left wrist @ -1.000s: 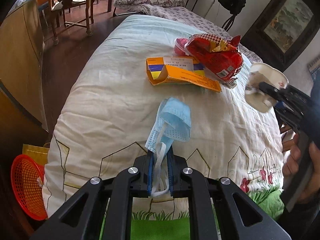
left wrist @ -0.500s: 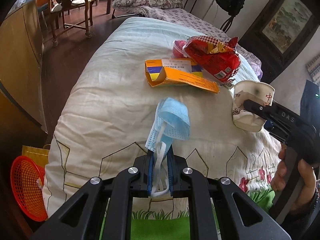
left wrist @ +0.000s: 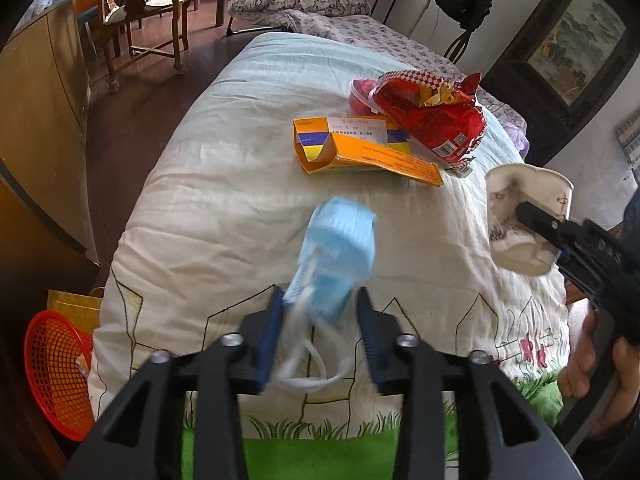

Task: Collect trash
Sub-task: 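Carry mask and cup to the red wastebasket and open both grippers over it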

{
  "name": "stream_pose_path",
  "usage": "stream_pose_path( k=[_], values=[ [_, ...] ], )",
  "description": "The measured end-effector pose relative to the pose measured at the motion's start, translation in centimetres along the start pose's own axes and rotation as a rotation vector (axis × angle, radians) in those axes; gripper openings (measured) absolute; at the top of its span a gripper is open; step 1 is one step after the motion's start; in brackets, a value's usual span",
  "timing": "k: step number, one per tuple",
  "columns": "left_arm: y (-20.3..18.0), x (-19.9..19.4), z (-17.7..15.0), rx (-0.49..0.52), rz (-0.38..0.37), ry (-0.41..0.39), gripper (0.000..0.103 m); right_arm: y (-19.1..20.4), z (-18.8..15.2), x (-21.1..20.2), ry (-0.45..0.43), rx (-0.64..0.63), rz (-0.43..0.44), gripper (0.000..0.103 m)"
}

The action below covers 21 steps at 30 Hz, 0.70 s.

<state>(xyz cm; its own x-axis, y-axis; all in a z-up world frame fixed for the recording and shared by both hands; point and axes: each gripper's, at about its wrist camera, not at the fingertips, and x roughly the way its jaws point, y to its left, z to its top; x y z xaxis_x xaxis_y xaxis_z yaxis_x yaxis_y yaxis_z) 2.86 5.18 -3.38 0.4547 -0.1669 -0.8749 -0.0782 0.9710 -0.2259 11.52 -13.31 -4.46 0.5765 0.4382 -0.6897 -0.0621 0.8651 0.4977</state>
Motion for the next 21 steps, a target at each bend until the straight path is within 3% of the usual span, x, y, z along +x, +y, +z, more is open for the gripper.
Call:
stream_pose_path(
  k=[9, 11, 12, 21],
  values=[
    [-0.8, 1.9, 1.7, 0.028, 0.051, 0.038, 0.04, 0.2, -1.0, 0.1, 0.032, -0.035, 0.007, 0.032],
    [-1.5, 2.2, 1.9, 0.051, 0.059, 0.028, 0.032, 0.0, -0.9, 0.3, 0.037, -0.037, 0.0, 0.032],
    [-1.8, 2.1, 1.9, 0.065, 0.049, 0.02, 0.018, -0.1, -0.9, 0.3, 0.038, -0.04, -0.003, 0.032],
    [-2.2, -1.1, 0.4, 0.104, 0.065, -0.049, 0.014, 1.0, -1.3, -0.3, 0.03, -0.085, 0.013, 0.032]
  ],
)
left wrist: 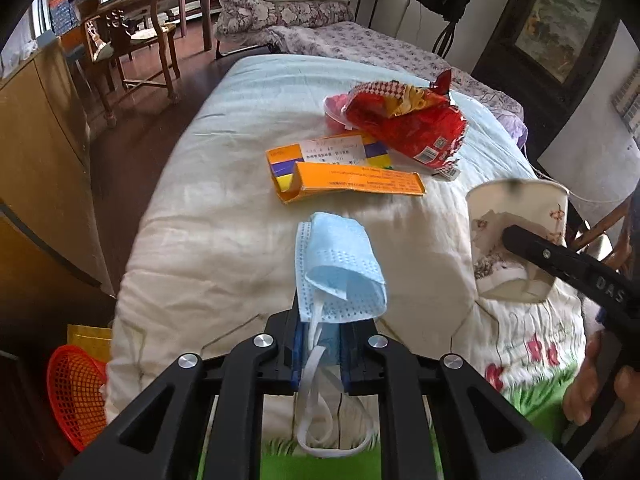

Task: Collect trash
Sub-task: 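Carry mask and cup to the red wastebasket and open both grippers over it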

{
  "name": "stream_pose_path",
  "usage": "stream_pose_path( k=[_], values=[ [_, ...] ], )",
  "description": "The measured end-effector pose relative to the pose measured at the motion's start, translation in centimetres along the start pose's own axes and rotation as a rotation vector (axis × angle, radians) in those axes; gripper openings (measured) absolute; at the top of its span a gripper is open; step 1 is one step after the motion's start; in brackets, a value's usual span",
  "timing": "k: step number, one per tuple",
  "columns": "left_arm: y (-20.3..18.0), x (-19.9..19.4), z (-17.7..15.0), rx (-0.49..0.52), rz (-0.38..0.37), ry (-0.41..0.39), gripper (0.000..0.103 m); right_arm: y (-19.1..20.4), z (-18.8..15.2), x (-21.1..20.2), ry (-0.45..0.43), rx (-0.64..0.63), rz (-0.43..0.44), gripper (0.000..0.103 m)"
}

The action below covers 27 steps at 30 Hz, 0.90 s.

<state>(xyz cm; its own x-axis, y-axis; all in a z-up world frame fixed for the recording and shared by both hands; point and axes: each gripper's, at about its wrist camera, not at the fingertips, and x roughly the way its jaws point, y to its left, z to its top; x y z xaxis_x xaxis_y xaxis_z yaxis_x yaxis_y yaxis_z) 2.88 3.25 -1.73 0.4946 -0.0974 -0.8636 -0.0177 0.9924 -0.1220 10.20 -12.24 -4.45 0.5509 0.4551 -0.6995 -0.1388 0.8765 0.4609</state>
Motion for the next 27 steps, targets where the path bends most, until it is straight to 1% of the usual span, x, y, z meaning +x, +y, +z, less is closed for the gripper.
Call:
stream_pose_path(
  k=[3, 4, 6, 10, 13, 16, 19, 21, 22, 24, 27],
  values=[
    [0.4, -1.5, -0.7, 0.014, 0.026, -0.026, 0.014, 0.8, -0.4, -0.2, -0.003, -0.016, 0.009, 0.032],
    [0.9, -2.5, -1.1, 0.016, 0.038, -0.05, 0.014, 1.0, -0.5, -0.2, 0.002, -0.019, 0.01, 0.032],
    [1.9, -3.7, -1.7, 0.001, 0.05, -0.074, 0.014, 1.3, -0.8, -0.3, 0.012, -0.019, 0.024, 0.032],
    [5.5, -6.3, -3.0, -0.084, 0.046, -0.094, 0.014, 3.0, -1.8, -0.8, 0.022, -0.04, 0.072, 0.032],
    [9.0, -7.8, -4.4, -0.145, 0.084, -0.102, 0.014, 5.7, -2.8, -0.5, 0.055, -0.088, 0.13, 0.032],
    [12.4, -9.2, -5.7, -0.205, 0.123, -0.114, 0.014, 8.3, -3.4, 0.4, 0.098, -0.132, 0.166, 0.032],
    [15.8, -10.3, -7.5, -0.268, 0.156, -0.115, 0.015, 12.3, -4.2, 1.3, 0.145, -0.196, 0.217, 0.032],
    [18.5, -10.7, -8.8, -0.315, 0.174, -0.098, 0.015, 16.1, -4.9, 2.1, 0.186, -0.266, 0.256, 0.032],
    [19.3, -10.9, -9.2, -0.332, 0.183, -0.092, 0.015, 17.4, -5.1, 2.5, 0.2, -0.29, 0.268, 0.032],
    [21.6, -11.2, -10.4, -0.374, 0.201, -0.079, 0.015, 21.7, -6.2, 3.6, 0.24, -0.368, 0.303, 0.032],
    [25.3, -11.2, -12.5, -0.446, 0.234, -0.054, 0.015, 26.6, -7.8, 5.1, 0.31, -0.434, 0.345, 0.032]
  ],
)
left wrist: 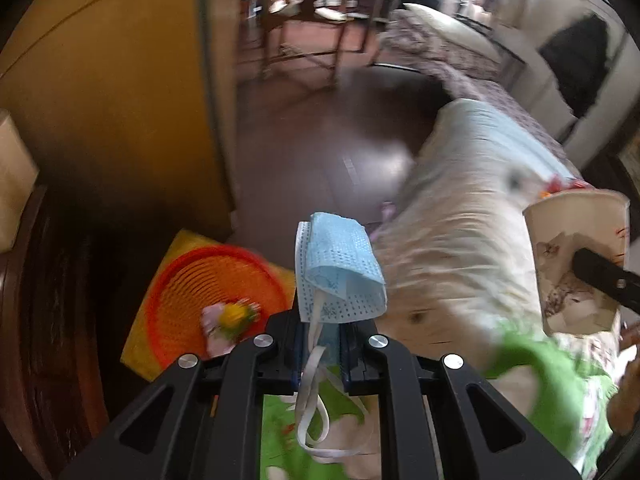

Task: Collect trash
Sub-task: 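Carry mask and cup to the red wastebasket and open both grippers over it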

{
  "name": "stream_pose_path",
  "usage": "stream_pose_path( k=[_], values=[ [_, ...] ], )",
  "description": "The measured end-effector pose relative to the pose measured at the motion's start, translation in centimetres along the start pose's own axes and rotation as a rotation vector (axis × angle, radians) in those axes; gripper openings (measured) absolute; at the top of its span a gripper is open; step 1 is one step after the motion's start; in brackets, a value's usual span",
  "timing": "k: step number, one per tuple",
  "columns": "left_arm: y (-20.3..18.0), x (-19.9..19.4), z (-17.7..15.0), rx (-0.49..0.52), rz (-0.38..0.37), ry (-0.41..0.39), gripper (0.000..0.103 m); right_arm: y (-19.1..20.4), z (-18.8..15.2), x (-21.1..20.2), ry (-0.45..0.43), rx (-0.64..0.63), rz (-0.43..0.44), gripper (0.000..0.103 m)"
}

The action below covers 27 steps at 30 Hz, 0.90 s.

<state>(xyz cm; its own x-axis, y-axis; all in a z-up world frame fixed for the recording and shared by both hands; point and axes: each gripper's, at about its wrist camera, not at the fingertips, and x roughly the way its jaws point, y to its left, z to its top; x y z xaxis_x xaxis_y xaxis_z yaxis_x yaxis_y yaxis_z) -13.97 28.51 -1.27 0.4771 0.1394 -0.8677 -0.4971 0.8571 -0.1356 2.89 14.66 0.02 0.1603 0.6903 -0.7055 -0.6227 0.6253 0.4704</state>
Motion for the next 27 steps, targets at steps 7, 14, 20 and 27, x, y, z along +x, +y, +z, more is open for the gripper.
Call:
stream_pose_path(
  k=[7, 14, 20, 27],
  values=[
    [7.9, 2.4, -1.3, -0.152, 0.021, 0.082, 0.015, 9.1, 0.8, 9.2, 0.174, -0.147, 0.023, 0.032],
    [12.3, 5.6, -2.9, -0.252, 0.031, 0.156, 0.015, 11.5, 0.5, 16.6, 0.303, -0.151, -0.014, 0.032],
    [13.0, 7.5, -3.5, -0.263, 0.032, 0.186, 0.015, 11.1, -0.2, 20.9, 0.365, -0.128, -0.048, 0.032],
    [13.8, 9.3, -4.0, -0.296, 0.044, 0.242, 0.029, 10.4, -0.6, 22.6, 0.407, -0.09, 0.015, 0.046]
  ],
)
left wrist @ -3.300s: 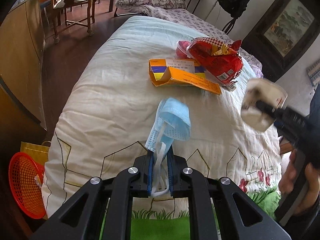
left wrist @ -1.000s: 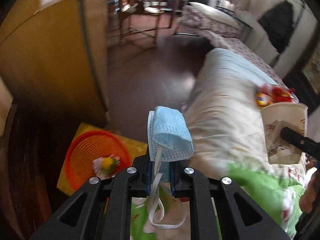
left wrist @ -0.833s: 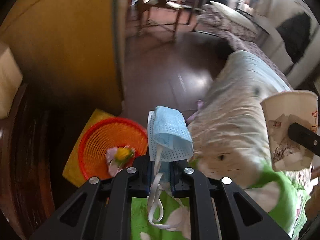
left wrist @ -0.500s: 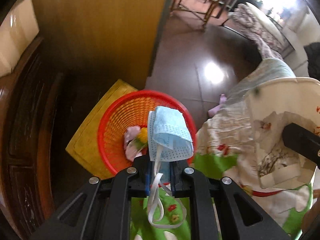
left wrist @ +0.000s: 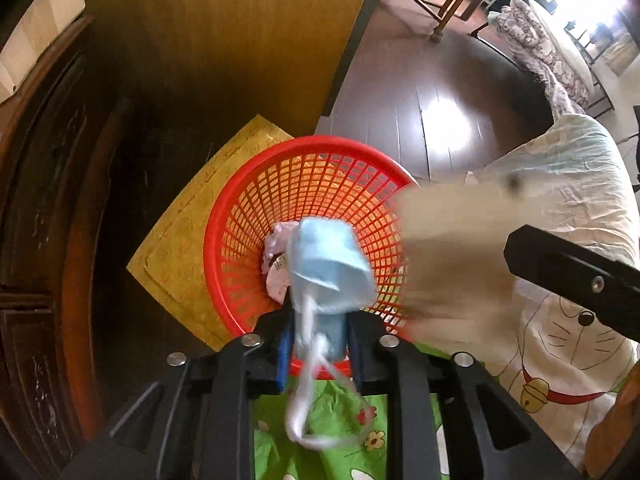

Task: Collect trash
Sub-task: 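Carry mask and cup to the red wastebasket and open both grippers over it, then swing both open grippers back toward the bed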

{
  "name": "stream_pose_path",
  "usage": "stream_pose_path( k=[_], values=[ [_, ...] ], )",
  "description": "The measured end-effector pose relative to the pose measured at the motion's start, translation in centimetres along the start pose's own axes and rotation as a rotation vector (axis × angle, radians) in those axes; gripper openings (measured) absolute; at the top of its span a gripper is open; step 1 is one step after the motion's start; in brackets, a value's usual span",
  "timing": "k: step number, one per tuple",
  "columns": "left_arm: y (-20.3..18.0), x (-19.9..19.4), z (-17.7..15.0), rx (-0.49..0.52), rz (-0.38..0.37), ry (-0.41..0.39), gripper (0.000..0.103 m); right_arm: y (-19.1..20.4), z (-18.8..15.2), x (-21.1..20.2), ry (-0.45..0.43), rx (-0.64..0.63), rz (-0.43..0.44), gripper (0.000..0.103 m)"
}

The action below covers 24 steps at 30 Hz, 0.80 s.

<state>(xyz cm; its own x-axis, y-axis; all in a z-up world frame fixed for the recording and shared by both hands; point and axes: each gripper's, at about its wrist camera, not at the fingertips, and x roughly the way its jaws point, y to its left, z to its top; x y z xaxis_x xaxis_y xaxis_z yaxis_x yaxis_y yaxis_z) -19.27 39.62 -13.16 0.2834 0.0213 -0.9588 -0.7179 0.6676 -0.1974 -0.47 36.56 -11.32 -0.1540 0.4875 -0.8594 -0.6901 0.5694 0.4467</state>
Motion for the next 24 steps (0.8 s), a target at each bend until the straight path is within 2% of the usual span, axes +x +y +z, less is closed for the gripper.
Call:
stream_pose_path(
  k=[1, 3, 9, 12, 16, 19, 21, 22, 24],
  values=[
    [0.0, -0.2, 0.1, 0.001, 0.011, -0.007, 0.043, -0.2, 0.0, -0.1, -0.002, 0.003, 0.0, 0.048],
    [0.1, -0.5, 0.0, -0.003, 0.034, -0.032, 0.056, -0.4, -0.1, -0.4, -0.014, 0.006, 0.008, 0.048],
    [-0.1, -1.4, 0.1, -0.005, 0.031, -0.037, 0.058, -1.3, -0.5, -1.3, -0.047, 0.048, 0.017, 0.051],
    [-0.6, -2.0, 0.0, 0.002, 0.025, -0.042, 0.062, -1.6, -0.7, -2.2, -0.079, 0.06, 0.02, 0.054],
    [-1.7, -2.9, -0.1, 0.028, 0.016, -0.05, 0.062, -1.6, -0.8, -3.6, -0.133, 0.054, -0.02, 0.054],
    [-2.9, -4.2, -0.2, 0.055, 0.017, -0.066, 0.062, -1.5, -1.1, -5.9, -0.193, 0.05, -0.03, 0.054],
    [-3.8, -5.1, -0.2, 0.07, 0.01, -0.078, 0.063, -2.1, -1.3, -8.0, -0.229, 0.065, 0.003, 0.054],
    [-4.3, -5.5, -0.2, 0.078, 0.008, -0.084, 0.067, -2.4, -1.5, -9.1, -0.247, 0.07, 0.026, 0.055],
    [-5.6, -6.5, -0.1, 0.101, 0.004, -0.108, 0.074, -3.5, -2.2, -12.3, -0.298, 0.076, 0.046, 0.065]
  ],
)
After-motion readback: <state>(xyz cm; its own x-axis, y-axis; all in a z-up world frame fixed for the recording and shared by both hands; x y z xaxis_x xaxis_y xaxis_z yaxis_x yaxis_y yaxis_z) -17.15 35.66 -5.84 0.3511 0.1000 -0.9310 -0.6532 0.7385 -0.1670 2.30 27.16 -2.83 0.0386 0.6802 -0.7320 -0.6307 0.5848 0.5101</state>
